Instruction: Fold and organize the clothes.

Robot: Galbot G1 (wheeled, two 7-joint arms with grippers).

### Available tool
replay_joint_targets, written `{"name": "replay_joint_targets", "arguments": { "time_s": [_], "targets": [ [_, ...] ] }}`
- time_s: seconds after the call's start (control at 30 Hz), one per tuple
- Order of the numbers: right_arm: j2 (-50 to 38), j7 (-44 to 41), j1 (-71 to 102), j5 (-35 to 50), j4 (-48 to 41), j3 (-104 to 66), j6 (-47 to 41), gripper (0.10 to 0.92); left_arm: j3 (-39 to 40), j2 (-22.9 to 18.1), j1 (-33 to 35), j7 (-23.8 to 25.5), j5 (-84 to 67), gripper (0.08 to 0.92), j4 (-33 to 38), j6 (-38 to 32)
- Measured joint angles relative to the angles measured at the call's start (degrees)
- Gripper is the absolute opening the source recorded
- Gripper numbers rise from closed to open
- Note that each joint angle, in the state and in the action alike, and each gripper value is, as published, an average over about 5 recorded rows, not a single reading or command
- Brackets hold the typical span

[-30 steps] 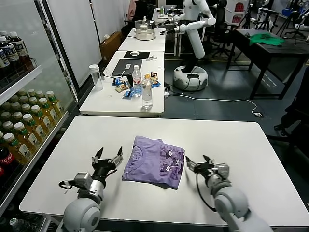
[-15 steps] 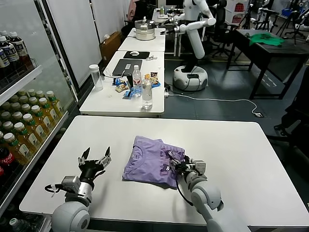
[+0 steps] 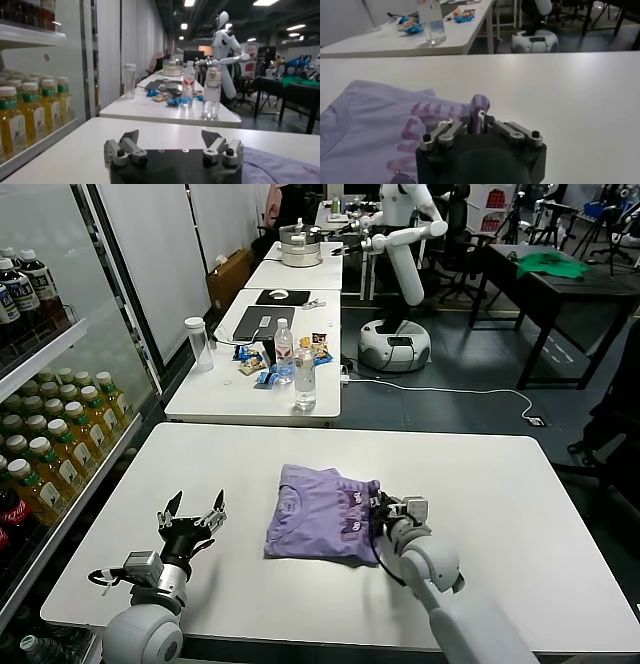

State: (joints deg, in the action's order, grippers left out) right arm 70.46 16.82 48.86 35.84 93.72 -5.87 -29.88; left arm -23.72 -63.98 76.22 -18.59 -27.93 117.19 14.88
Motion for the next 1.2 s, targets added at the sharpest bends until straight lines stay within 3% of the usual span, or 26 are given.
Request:
{"name": "replay_joint_targets", "arguments": {
  "time_s": [0.17, 0.43, 0.7, 1.2],
  "targets": [
    [-1.77, -1.76, -3.34, -0.51, -3.28, -0.03, -0.04, 0.153, 0.34, -0.21, -0.14, 0.08, 0.12, 0.823, -0.24, -0.02],
    [-3.85, -5.28, -9.54, -3.80, -9.89, 0.52, 1.71, 0.180, 1.16, -0.85, -0.74, 0.30, 0.71, 0.823, -0.34, 0.16],
    [-6.37, -6.84, -8.98, -10.18, -9.39, -1.21, 6.49, 0.381, 2.06, -1.10, -1.03, 0.60, 1.79, 0.823, 0.14, 0.49],
    [-9.99, -7.09, 10.04, -18.23, 8.81, -14.82, 15.85, 0.794, 3.76, -1.55, -0.36, 1.68, 3.71, 0.823, 2.19, 0.38]
  ]
}}
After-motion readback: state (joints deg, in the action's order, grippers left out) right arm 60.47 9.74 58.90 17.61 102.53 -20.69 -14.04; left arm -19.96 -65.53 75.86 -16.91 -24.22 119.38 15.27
